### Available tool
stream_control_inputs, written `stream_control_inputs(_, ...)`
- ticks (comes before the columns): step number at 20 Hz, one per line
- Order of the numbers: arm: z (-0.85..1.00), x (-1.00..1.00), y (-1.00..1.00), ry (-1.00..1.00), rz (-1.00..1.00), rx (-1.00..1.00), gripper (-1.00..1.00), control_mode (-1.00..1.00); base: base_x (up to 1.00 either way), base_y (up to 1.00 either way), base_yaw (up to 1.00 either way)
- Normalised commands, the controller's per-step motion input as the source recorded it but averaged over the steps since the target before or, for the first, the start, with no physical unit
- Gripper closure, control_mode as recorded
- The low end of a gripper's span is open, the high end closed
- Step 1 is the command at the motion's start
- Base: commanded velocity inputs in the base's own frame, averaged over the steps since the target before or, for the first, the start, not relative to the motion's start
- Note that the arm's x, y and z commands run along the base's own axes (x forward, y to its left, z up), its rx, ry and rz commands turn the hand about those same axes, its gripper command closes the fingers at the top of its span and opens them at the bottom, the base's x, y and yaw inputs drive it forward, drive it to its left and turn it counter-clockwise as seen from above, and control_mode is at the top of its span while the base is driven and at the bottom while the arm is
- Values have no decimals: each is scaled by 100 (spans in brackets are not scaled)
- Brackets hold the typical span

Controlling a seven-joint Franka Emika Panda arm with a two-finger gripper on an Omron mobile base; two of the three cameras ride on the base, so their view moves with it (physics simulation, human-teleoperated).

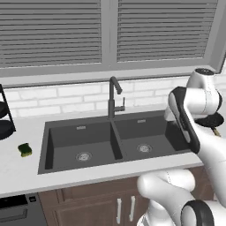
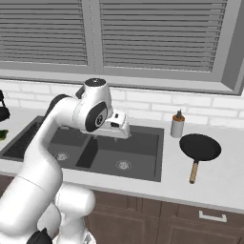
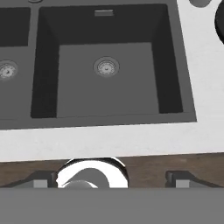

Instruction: Pick the pan and sponge and place them into the sink. Then turn on the water.

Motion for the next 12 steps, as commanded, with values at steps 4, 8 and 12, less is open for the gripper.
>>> stream_control_inputs(4, -30, -1, -98, 8, -19, -5, -100, -100, 0, 0, 0)
stream_control_inputs(8, -35, -11, -78, 6, -5, 0, -100, -100, 0, 0, 0)
stream_control_inputs(12, -22, 0, -93, 7, -10, 0, -100, -100, 0, 0, 0)
